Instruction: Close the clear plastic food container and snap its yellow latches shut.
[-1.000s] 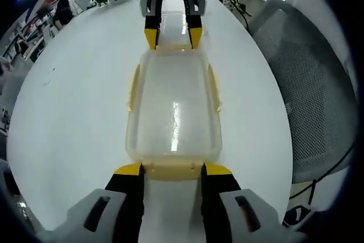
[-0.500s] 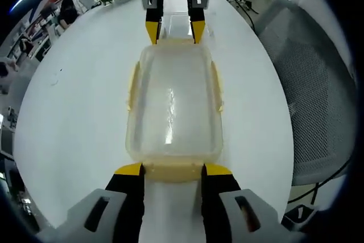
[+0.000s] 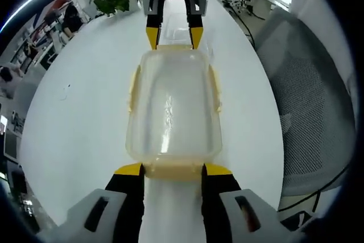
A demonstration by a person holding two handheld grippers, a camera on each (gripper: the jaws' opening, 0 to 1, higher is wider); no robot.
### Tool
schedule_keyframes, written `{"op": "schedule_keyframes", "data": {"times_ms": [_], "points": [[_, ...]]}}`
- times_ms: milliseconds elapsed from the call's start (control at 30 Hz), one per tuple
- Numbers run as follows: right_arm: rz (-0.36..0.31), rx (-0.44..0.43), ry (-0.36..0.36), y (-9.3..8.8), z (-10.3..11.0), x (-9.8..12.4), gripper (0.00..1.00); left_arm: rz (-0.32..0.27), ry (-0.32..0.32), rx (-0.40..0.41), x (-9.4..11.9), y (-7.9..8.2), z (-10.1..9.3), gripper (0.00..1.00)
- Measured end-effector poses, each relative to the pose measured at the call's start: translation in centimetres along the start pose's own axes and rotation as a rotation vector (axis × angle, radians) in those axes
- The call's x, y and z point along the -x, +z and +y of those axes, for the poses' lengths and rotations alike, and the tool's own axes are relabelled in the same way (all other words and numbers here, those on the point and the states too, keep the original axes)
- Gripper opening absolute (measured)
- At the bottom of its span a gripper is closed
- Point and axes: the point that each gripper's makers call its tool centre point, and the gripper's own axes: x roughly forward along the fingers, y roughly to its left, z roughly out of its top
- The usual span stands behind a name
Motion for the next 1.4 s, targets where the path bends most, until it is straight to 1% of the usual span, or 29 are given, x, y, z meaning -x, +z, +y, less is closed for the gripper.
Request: {"op": "schedule_keyframes", "data": {"times_ms": [67, 267, 367, 633, 767, 1067, 1400], "points": [[-0.001, 0.0, -0.004, -0.3, 0.0, 0.4, 0.38, -0.016, -0.006, -0.001, 0.3, 0.7, 0.1, 0.38], [-0.004, -0.005, -0.017, -0.9, 0.2, 1.8, 0.38, -0.02, 0.005, -0.022, 0.6, 2.0, 0.0, 0.38], [0.004, 0.001, -0.023, -1.3, 0.2, 2.2, 0.38, -0.035, 0.005, -0.015, 0.8, 2.7, -0.2, 0.38], [0.002, 0.006, -0.036, -2.2, 0.4, 3.6, 0.38, -0.046, 0.016, -0.022, 0.8, 4.2, -0.3, 0.38], [-0.006, 0.007, -0.04, -2.7, 0.6, 4.0, 0.38, -0.05, 0.018, -0.027, 0.5, 4.9, -0.4, 0.38], [-0.01, -0.014, -0.053, -4.7, 0.9, 5.1, 0.39, -0.059, 0.016, -0.049, 0.2, 7.2, -0.4, 0.38], [-0.017, -0.036, -0.058, -7.0, 1.4, 6.4, 0.38, -0.088, 0.008, -0.06, -0.9, 9.7, -0.8, 0.38]]}}
